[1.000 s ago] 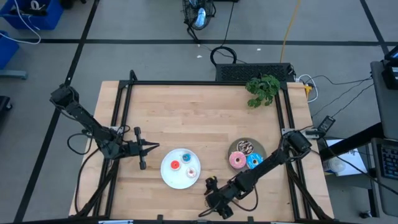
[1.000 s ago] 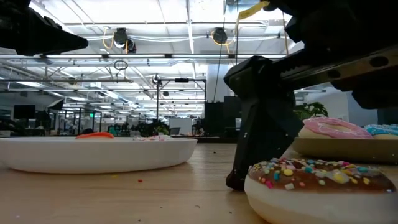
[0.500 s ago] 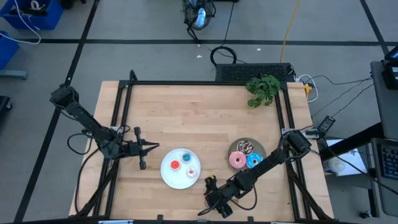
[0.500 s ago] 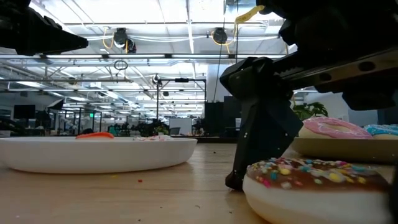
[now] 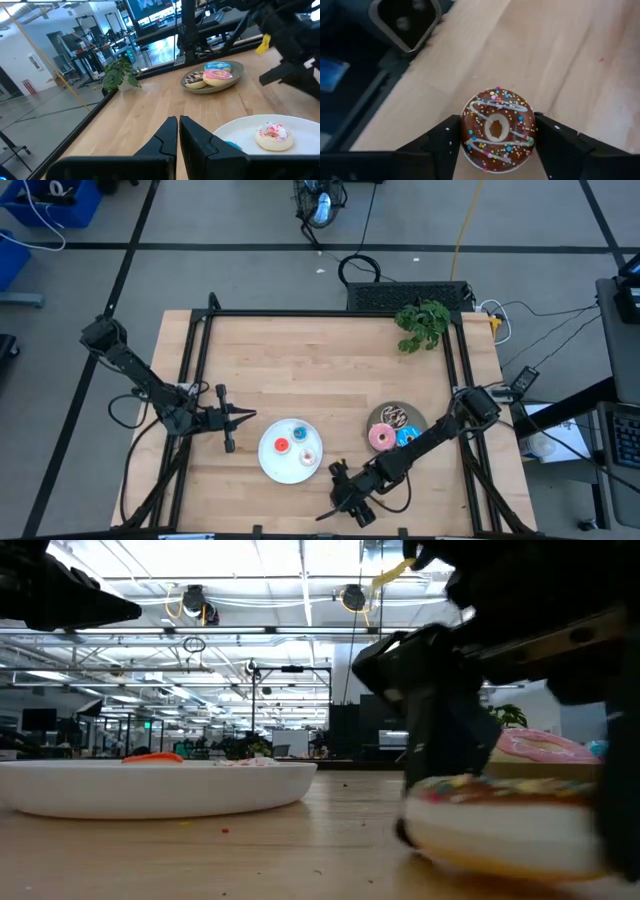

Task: Pick & Place donuts
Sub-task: Put the small brown donut on the white plate, then return to Home Position

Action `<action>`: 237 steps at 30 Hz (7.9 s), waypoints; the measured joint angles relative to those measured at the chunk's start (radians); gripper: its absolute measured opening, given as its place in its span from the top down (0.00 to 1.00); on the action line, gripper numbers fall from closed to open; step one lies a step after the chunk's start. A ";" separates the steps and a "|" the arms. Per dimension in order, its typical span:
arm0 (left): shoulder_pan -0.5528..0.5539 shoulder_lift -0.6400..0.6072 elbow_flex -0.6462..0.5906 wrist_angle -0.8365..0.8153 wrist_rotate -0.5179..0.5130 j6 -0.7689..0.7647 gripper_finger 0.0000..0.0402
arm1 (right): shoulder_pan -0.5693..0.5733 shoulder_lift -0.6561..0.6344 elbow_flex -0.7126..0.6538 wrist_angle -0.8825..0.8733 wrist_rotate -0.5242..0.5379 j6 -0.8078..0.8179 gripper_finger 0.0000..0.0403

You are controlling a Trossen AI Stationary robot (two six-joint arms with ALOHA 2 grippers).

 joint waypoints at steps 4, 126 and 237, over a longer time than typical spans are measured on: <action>0.000 0.000 0.000 -0.006 0.000 -0.004 0.94 | 0.000 -0.035 -0.001 0.000 0.000 -0.027 0.47; -0.082 -0.060 0.000 -0.027 -0.086 0.015 0.94 | -0.314 0.213 0.355 0.039 -0.029 0.081 0.58; -0.015 -0.478 -0.113 0.059 0.063 0.371 1.00 | -0.180 -2.058 -1.244 0.144 0.378 -0.208 1.00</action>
